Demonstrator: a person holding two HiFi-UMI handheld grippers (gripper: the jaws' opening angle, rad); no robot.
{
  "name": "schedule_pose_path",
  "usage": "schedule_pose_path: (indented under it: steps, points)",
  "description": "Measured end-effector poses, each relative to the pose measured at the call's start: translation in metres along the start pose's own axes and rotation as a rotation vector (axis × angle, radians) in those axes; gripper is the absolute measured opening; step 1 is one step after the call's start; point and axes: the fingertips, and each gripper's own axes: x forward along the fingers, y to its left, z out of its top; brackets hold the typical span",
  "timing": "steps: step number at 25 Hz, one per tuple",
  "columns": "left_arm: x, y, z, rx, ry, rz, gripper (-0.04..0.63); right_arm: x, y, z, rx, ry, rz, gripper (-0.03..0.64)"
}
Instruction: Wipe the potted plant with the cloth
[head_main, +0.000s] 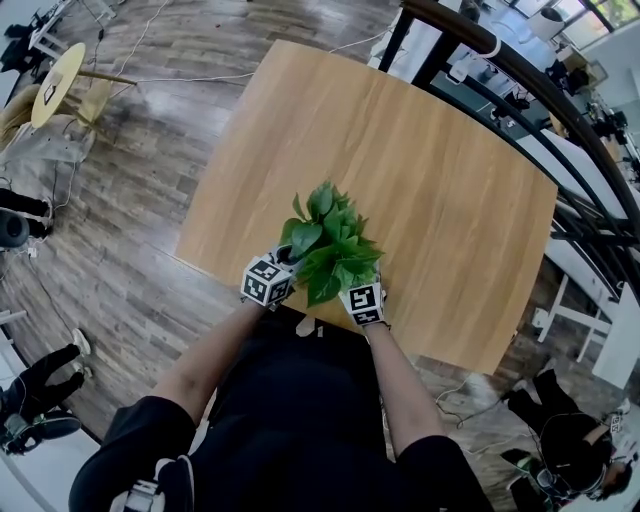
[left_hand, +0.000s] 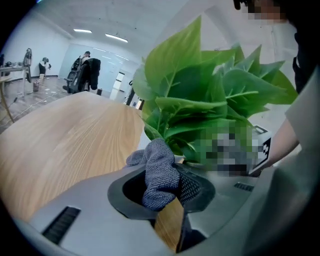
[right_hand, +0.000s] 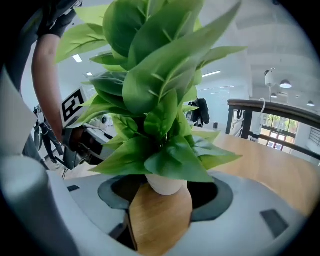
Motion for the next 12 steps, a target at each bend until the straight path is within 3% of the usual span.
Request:
schedule_pose_path:
  steps: [2,7,10,12]
  points:
    - [-0.001,-0.013,-0.007,0.022,0.016,-0.031,0.123,0.0,0.0,0.001,0.004,0.006,0.003,0.275]
    - [-0.004,-0.013,-0.001,-0.045,-0.021,-0.005,0.123,0.0,0.01,-0.002,-0.022,0.011,0.047,0.275]
    - [-0.002,0.001,-0.002,-0.035,-0.035,0.026,0.123,-0.006,0.029,-0.002,-0.016,0.001,0.108,0.275]
    - [-0.002,0.005,-0.003,-0.067,-0.044,0.017,0.123,-0.009,0.045,-0.004,-0.03,0.011,0.165,0.275]
